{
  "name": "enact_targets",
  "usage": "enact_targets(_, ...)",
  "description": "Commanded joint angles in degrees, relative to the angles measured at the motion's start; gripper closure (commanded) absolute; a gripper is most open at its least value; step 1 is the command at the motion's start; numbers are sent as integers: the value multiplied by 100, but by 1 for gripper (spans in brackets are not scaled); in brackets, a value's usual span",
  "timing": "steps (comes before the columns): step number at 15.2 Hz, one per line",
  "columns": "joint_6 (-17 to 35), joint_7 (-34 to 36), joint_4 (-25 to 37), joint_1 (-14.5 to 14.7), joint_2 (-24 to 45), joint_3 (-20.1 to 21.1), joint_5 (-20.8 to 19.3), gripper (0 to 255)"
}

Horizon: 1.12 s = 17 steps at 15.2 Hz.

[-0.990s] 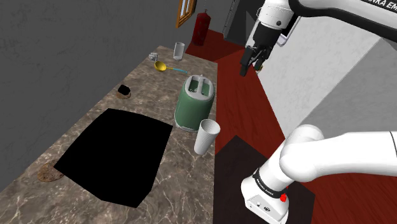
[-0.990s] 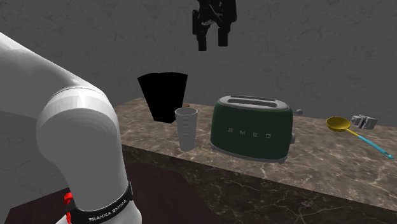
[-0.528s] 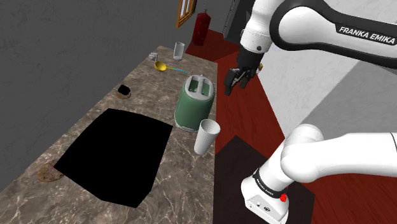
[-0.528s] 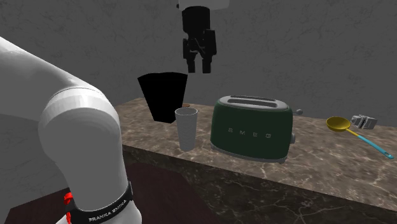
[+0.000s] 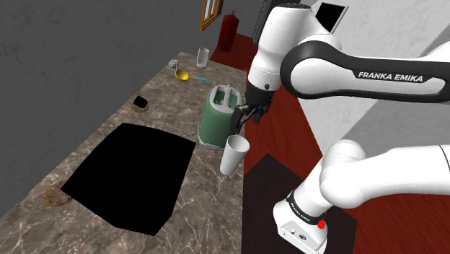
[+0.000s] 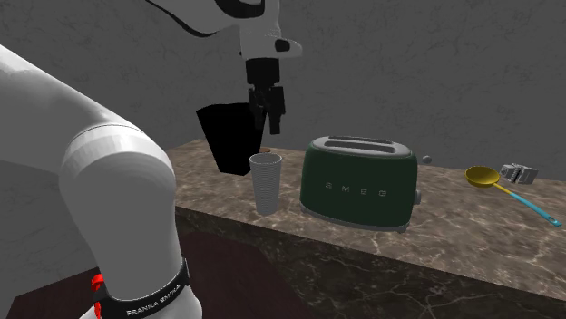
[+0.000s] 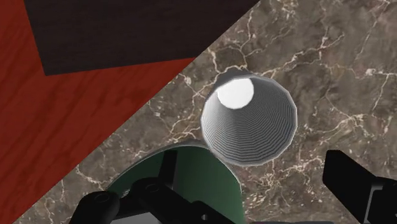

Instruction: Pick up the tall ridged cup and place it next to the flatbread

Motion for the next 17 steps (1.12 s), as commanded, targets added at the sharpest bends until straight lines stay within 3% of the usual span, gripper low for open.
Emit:
enact_targets(1,323,233,-129,88,180,225,154,0)
enact_targets(4,834,573,-291,207,518,572,360,0)
enact_targets(12,1544,597,-743,206,779,688,417,0)
enact_targets(17,1544,597,-743,206,779,688,417,0)
